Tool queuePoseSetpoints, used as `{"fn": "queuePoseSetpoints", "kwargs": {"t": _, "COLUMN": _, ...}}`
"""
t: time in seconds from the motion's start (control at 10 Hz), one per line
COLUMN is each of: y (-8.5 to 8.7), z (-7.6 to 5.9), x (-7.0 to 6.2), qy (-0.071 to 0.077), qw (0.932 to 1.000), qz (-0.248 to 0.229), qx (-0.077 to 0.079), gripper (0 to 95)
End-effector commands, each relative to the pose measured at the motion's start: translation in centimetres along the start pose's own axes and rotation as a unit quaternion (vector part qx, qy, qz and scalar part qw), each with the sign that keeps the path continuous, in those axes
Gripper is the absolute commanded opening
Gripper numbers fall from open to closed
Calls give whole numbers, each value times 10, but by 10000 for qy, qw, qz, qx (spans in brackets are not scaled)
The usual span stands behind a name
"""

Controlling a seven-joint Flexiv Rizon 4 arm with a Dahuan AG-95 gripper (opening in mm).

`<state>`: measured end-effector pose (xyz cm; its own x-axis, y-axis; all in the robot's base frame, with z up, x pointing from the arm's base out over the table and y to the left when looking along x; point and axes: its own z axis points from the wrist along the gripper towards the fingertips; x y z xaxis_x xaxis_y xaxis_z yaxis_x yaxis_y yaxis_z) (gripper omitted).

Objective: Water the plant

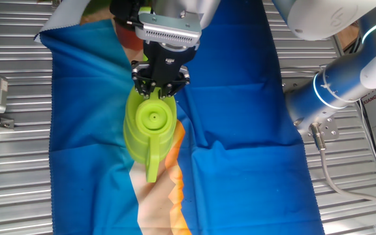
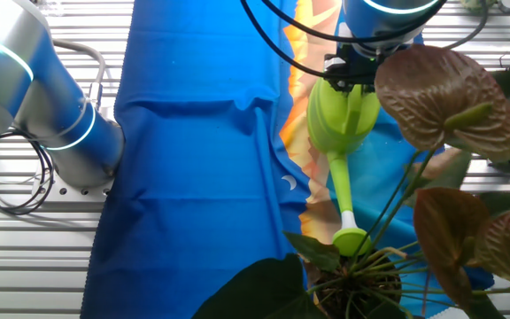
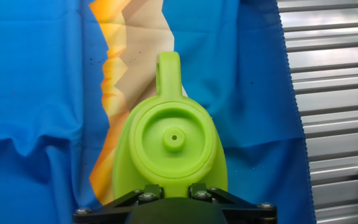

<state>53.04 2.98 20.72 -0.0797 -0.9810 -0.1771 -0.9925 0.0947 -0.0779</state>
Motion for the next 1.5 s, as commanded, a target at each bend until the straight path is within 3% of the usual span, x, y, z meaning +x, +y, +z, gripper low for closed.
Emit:
{"fn": "queuePoseSetpoints", "kwargs": {"t": 0.1, "y": -1, "z": -1, "x": -2, "qy": -33, "qw": 10000, "qz": -4, "qx": 0, "gripper": 0}}
{"fn": "queuePoseSetpoints", "kwargs": {"t": 1.5, "y": -1, "z": -2, "x": -1, "qy": -173, "qw": 9998, "qz": -8, "qx": 16, "gripper": 0}}
